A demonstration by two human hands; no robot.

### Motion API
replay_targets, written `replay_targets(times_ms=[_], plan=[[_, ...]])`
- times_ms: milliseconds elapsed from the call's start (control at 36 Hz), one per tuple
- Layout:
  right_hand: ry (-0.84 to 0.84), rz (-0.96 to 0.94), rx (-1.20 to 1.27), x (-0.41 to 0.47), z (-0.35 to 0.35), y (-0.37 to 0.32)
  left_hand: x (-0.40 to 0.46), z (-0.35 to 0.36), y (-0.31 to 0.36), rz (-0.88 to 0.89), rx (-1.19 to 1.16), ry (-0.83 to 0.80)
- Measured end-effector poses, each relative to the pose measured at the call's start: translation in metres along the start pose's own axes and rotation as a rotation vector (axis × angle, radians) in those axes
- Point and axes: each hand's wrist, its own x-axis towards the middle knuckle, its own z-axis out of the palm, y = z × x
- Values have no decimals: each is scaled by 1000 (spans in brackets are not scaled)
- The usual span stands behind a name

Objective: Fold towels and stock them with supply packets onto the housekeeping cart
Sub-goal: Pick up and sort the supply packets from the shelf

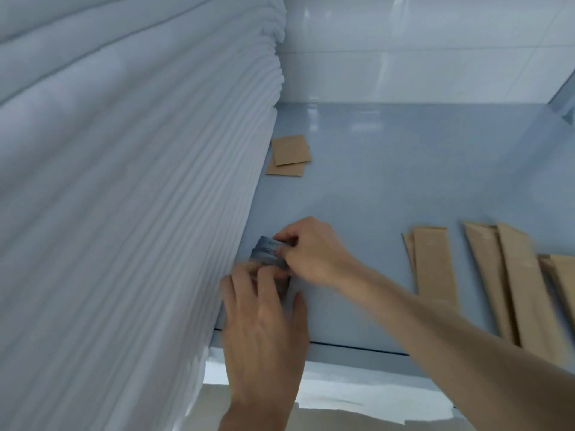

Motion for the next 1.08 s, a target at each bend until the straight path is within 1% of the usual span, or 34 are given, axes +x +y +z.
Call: replay_targets(times_ms=[56, 111, 250, 333, 444, 528, 611, 694, 806, 889, 972, 1083], plan=[[-22, -58, -42, -7, 9, -11, -9, -3, -4, 10, 15, 2], [-55, -107, -68, -14, 19, -18, -14, -6, -8, -19, 29, 12], [-92, -132, -121, -19, 28, -22, -16, -15, -12, -45, 60, 18], [-92, -138, -165, -18, 28, -22, -15, -20, -14, -68, 46, -11], [-91, -133, -125, -14, 29, -17, -12, -21, -11, -91, 49, -46], [-68, -104, -63, -10, 27, -14, -8, -21, -8, -97, 57, -17], [-3, -72, -30, -5, 21, -8, -1, -17, -4, -81, 48, 25], [74, -19, -9, 2, 13, 1, 11, -9, 1, -115, -80, 26], [175, 84, 92, 12, 1, 15, 32, 9, 16, -229, -347, -39], [280, 138, 125, 22, -10, 25, 52, 26, 27, -325, -502, -89], [374, 157, 126, 35, -22, 36, 76, 45, 34, -418, -599, -108], [446, 150, 135, 52, -30, 47, 103, 63, 36, -495, -671, -73]])
